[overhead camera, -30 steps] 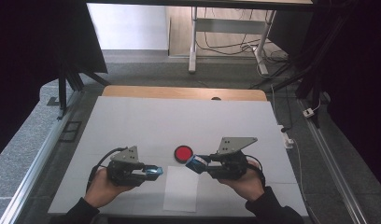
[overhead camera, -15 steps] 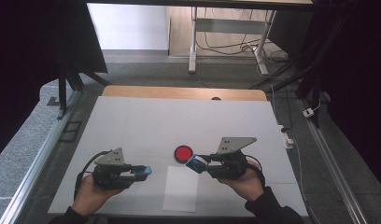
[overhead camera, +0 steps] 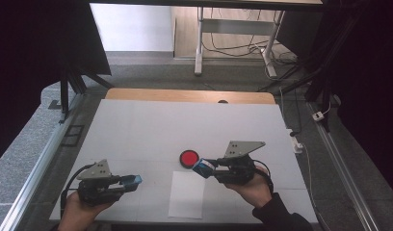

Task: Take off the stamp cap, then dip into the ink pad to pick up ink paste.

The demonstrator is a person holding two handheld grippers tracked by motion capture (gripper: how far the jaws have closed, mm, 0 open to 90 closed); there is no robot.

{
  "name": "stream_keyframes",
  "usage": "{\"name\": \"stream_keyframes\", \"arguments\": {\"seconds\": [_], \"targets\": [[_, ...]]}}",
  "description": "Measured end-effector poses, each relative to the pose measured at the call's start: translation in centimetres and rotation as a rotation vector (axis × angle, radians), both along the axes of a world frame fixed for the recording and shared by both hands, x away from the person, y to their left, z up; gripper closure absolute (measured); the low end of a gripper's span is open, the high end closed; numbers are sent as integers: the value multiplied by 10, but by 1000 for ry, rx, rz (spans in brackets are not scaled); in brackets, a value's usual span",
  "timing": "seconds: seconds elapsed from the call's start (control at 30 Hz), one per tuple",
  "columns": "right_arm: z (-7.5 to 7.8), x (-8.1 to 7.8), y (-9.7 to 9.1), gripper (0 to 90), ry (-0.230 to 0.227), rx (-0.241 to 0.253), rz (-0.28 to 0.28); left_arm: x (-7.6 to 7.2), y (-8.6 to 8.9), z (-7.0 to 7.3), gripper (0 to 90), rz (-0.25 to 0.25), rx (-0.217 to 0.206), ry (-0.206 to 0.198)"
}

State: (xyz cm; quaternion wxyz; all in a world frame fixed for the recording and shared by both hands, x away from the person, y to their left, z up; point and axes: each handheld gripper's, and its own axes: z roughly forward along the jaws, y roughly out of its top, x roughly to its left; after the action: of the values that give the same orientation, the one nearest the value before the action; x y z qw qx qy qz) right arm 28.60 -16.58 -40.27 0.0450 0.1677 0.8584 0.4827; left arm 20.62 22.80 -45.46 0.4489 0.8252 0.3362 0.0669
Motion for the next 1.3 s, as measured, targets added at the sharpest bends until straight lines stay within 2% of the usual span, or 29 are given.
{"name": "stream_keyframes", "arguments": {"seconds": [0.3, 0.57, 0.63, 0.73, 0.97, 1.3], "targets": [[-1, 1, 0, 707, -3, -5, -10, -16, 23, -6, 681, 89, -26, 27], [-2, 0, 0, 707, -7, -13, -19, -25, 35, -12, 681, 140, -21, 42], [-2, 0, 1, 707, -11, -17, -20, -27, 37, -13, 680, 151, -7, 37], [-3, 1, 0, 707, -14, -23, -24, -29, 38, -15, 680, 159, 11, 40], [-4, 1, -1, 707, -15, -23, -28, -28, 40, -18, 680, 164, 22, 50], [-4, 2, 1, 707, -17, -32, -30, -27, 43, -21, 680, 188, 6, 76]]}}
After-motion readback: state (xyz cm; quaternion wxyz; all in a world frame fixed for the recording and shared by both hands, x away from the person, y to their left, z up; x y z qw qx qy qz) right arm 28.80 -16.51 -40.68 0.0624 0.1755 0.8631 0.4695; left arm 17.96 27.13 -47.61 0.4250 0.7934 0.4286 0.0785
